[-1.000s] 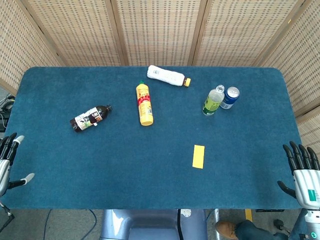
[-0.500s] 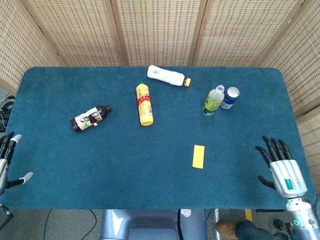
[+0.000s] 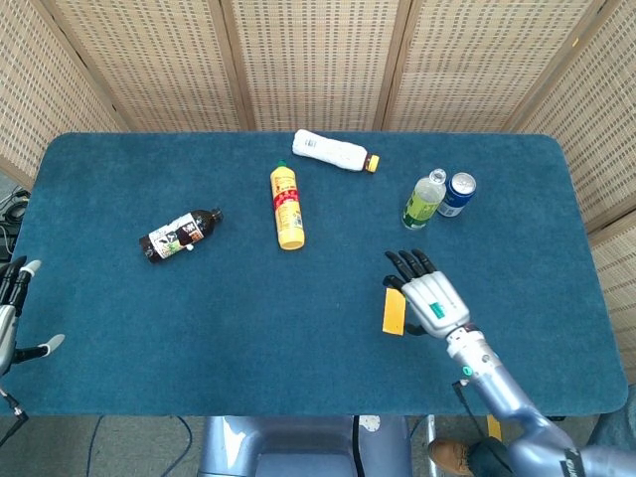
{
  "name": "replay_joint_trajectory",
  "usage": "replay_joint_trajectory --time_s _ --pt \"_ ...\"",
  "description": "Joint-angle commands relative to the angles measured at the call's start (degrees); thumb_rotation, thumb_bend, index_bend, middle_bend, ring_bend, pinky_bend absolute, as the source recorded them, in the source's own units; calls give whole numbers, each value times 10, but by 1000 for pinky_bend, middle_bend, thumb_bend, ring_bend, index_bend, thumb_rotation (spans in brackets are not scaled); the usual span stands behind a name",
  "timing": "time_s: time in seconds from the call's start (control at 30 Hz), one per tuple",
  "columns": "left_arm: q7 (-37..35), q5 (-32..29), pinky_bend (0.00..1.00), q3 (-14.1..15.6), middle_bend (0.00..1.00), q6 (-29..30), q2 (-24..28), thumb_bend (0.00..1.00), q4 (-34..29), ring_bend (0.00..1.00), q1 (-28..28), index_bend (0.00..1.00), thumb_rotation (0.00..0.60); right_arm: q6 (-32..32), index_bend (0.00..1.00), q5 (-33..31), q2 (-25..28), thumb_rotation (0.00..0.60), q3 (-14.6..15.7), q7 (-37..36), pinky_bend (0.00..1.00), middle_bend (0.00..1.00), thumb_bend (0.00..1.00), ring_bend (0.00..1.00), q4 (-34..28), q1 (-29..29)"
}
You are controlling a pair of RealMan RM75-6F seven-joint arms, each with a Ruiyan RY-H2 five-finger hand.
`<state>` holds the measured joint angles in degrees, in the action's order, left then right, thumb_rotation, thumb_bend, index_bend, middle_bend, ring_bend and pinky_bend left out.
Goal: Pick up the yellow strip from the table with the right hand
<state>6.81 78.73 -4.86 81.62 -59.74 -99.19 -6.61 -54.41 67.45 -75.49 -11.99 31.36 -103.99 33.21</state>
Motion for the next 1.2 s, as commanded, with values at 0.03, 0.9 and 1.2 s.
replay_joint_trajectory --time_s 0.03,0.9,1.2 --pt "2 -5 0 -2 0 -6 -1 0 1 0 -4 0 600 7 305 -118 -103 600 -5 96 0 0 0 0 48 66" --pt "17 -12 0 0 0 -14 -6 0 -5 0 -12 0 600 -25 370 -114 -152 600 75 77 0 0 0 0 139 71" --pt "16 -17 0 -1 0 -18 -6 0 -3 0 -14 0 600 -21 382 -106 -165 600 82 57 0 0 0 0 168 68"
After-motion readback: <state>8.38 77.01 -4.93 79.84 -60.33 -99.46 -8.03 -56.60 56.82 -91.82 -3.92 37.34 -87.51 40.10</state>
